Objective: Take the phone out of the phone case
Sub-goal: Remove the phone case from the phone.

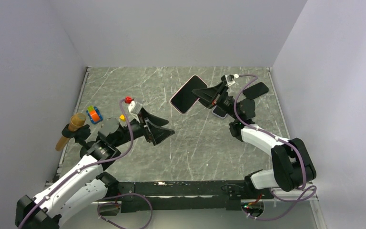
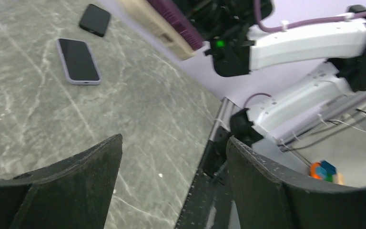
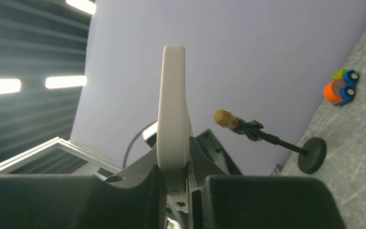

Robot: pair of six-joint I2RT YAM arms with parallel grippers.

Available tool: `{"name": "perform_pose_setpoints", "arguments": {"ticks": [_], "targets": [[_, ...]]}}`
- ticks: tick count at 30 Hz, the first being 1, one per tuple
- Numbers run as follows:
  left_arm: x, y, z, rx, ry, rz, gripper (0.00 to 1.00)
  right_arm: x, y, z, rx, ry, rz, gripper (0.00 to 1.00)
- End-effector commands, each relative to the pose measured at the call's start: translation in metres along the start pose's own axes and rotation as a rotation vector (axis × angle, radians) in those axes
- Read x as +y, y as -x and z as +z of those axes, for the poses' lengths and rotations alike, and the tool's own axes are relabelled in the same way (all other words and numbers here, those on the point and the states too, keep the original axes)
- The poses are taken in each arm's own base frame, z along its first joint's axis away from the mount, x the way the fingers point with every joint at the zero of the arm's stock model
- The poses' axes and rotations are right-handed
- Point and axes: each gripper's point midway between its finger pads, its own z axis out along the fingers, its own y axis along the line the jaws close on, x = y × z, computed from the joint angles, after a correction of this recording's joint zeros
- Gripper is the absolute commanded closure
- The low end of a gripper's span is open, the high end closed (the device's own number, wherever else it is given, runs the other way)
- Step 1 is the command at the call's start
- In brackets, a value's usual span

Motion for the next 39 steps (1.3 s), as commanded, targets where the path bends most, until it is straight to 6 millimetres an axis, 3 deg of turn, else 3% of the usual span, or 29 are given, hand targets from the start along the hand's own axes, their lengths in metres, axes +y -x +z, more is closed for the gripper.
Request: {"name": "perform_pose_setpoints", "arguments": {"ticks": [1, 5, 11, 20, 39], "targets": [[-0.048, 0.023, -0.011, 0.046, -0.124, -0.044, 0.19, 0.032, -0.008, 0.007, 0.075, 0.083, -0.136, 1.0], [-0.074, 0.049, -0.009, -0.009, -0.205, -0.148, 0.32, 0.034, -0.009, 0.006, 0.079, 0.108, -0.116, 1.0], [-0.081, 0.075, -0.002, -0.096, -0.22, -0.225, 0.39, 0.038, -0.011, 0.003, 0.077, 0.125, -0.098, 1.0], [-0.071, 0.076, 0.006, -0.128, -0.215, -0.25, 0.47, 0.042, -0.014, 0.0, 0.075, 0.124, -0.117, 1.0], [-0.042, 0.079, 0.025, -0.172, -0.122, -0.249, 0.5, 0.05, -0.022, 0.0, 0.104, 0.157, -0.108, 1.0]]}}
